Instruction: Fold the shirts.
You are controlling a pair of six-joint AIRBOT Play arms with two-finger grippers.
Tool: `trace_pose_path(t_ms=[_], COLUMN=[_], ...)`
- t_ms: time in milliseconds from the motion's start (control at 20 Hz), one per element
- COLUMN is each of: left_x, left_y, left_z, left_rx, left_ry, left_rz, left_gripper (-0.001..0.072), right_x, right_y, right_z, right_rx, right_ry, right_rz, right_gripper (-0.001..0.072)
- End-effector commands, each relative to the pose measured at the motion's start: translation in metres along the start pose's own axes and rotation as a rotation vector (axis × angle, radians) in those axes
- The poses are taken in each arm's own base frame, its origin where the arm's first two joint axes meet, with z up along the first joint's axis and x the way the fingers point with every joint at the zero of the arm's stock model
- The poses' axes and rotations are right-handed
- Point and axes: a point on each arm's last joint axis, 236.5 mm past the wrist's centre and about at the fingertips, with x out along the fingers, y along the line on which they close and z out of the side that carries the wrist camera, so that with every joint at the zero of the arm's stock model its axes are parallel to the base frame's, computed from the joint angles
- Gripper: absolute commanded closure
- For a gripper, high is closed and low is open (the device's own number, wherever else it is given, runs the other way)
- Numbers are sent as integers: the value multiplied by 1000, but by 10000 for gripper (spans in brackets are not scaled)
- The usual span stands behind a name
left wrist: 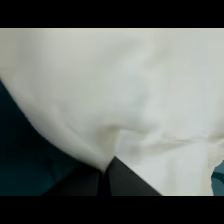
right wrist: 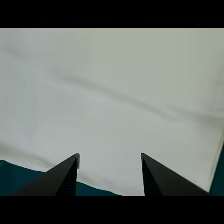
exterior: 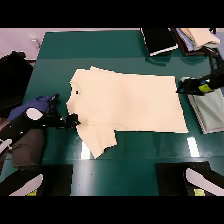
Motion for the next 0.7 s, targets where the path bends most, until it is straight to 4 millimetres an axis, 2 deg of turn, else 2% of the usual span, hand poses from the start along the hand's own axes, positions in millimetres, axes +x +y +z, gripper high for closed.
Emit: trace_pose_path(t_ms=[0,100,150,300,450,650], left_x=[-12,-20,-23,-30,-30,-30], left_y=[-19,-30,-35,-42,-42,-43], left_z=[10,16,18,27,27,26], left_rx=[79,136,159,190,191,190], left_ry=[6,4,6,-11,-11,-7], left_rz=[-14,-27,-31,-32,-33,-34], left_gripper=[684,684,684,684,684,684], right_x=[-16,-20,-15,17,56,94], right_y=[-56,-95,-113,-143,-139,-134], right_z=[-28,-43,-59,-120,-158,-182], right_rx=[126,253,328,538,680,723], right_ry=[82,68,75,153,208,266], right_rz=[-71,-113,-120,-95,24,55], right_gripper=[264,264,262,258,258,258])
